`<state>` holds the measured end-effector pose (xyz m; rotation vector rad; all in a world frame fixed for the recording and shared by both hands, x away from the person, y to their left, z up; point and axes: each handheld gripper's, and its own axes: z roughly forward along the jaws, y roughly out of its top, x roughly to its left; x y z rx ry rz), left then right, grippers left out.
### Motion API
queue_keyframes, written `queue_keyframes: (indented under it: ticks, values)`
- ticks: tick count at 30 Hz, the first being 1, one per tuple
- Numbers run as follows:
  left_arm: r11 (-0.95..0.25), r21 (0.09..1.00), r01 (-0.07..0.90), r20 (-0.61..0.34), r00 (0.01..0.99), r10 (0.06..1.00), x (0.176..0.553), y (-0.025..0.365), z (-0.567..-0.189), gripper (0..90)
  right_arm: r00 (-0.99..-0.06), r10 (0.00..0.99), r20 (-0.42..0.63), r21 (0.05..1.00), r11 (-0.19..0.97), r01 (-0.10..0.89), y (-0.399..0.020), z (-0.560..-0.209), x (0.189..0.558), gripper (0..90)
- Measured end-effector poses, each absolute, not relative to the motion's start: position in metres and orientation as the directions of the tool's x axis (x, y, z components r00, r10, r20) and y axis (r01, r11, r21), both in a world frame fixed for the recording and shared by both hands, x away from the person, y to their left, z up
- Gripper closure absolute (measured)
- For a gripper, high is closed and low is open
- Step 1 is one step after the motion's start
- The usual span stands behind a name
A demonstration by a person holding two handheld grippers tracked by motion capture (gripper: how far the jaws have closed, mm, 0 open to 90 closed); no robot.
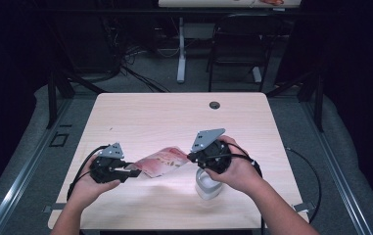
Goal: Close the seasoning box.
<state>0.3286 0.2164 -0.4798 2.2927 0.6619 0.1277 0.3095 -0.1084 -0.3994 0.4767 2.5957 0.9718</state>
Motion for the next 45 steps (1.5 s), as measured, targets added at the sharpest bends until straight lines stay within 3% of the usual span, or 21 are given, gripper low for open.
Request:
queue_keyframes:
  ticks: [45]
  values:
    - [-0.595, 0.645, 0.479, -0.116, 0.831, 0.544, 0.335, 0.216, -0.510, 67.6, -0.885, 0.411, -0.217, 0.670, 0.722, 0.171, -0.083, -0.399, 0.318, 90.0]
